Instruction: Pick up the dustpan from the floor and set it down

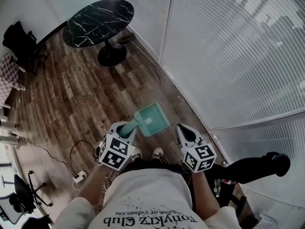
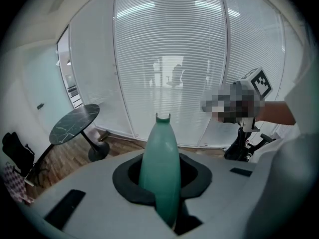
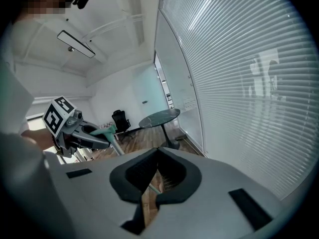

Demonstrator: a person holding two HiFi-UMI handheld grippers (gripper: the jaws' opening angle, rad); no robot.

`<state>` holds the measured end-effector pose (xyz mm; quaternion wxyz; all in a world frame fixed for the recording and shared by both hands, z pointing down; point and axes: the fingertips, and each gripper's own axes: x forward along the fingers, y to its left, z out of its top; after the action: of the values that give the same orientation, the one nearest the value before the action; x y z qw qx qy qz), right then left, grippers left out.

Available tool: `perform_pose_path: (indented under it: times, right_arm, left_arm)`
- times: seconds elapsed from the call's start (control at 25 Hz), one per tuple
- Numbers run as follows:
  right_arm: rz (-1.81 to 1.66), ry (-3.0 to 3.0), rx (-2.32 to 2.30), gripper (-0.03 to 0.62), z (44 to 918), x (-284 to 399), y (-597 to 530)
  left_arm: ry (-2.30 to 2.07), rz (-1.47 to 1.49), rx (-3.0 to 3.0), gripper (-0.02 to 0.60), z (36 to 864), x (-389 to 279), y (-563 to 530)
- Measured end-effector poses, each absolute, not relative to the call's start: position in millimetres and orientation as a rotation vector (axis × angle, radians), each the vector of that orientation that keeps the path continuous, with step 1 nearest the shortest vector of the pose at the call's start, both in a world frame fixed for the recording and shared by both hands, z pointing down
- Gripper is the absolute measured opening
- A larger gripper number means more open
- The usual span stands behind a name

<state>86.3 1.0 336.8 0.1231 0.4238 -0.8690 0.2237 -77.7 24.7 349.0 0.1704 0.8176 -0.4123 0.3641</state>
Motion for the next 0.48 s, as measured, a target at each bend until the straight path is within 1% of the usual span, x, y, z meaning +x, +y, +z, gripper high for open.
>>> perform_pose_path:
  times: [0.48]
  right_arm:
    - [0.660,-2.533,1.241,0.023,335.7,83.7,8.5]
  left_arm:
    - [-1.187,1.035,2.312,0.071,348.9,-82.4,28.0]
